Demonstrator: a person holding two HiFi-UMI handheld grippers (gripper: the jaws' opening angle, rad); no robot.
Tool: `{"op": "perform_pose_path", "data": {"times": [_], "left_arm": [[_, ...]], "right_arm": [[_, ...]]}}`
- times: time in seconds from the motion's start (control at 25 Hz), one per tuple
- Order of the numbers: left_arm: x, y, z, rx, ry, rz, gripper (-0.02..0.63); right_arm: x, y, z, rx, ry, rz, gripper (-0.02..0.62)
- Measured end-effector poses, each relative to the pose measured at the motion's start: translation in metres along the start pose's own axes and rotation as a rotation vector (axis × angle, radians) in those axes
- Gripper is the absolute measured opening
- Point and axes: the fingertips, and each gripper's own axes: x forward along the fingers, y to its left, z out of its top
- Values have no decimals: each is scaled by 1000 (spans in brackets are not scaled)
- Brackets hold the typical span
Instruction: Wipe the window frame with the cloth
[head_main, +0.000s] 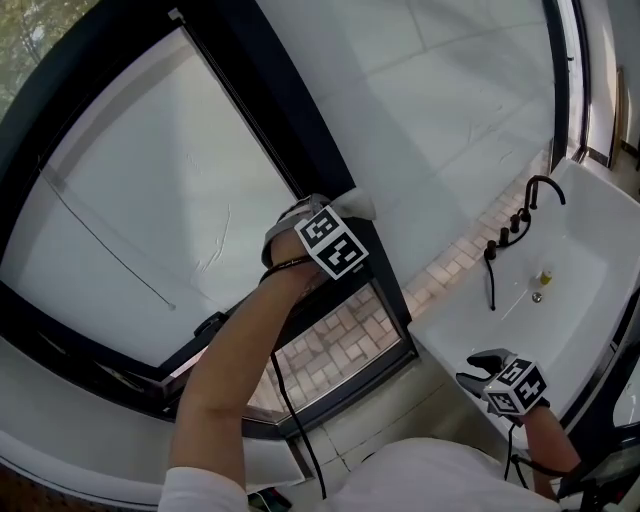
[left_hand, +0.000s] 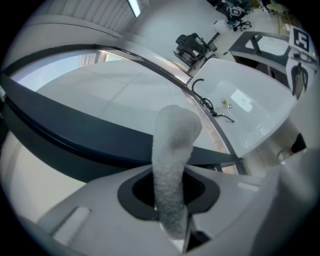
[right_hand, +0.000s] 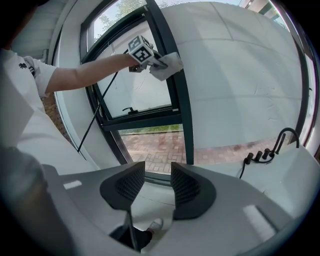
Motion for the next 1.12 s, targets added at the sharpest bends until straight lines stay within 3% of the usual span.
{"op": "perform_pose_path", "data": {"times": [0.48,0.72,0.92,1.0,1.12], "left_arm": [[-99,180,47,0,-18,118,95],[-150,265,65,-55,-33,207,95],[-193,340,85,-39,-66,327,95],[-204,354,84,-62,-32,317,95],[-227,382,89,-56,4,366,95]], "right_arm": [[13,9,5,-22,1,34,164],[17,9,0,-6,9,36,164],[20,3,10,3,-12,26,164],[21,1,11,6,-11,23,164],[20,3,12,13,-16,22,164]]}}
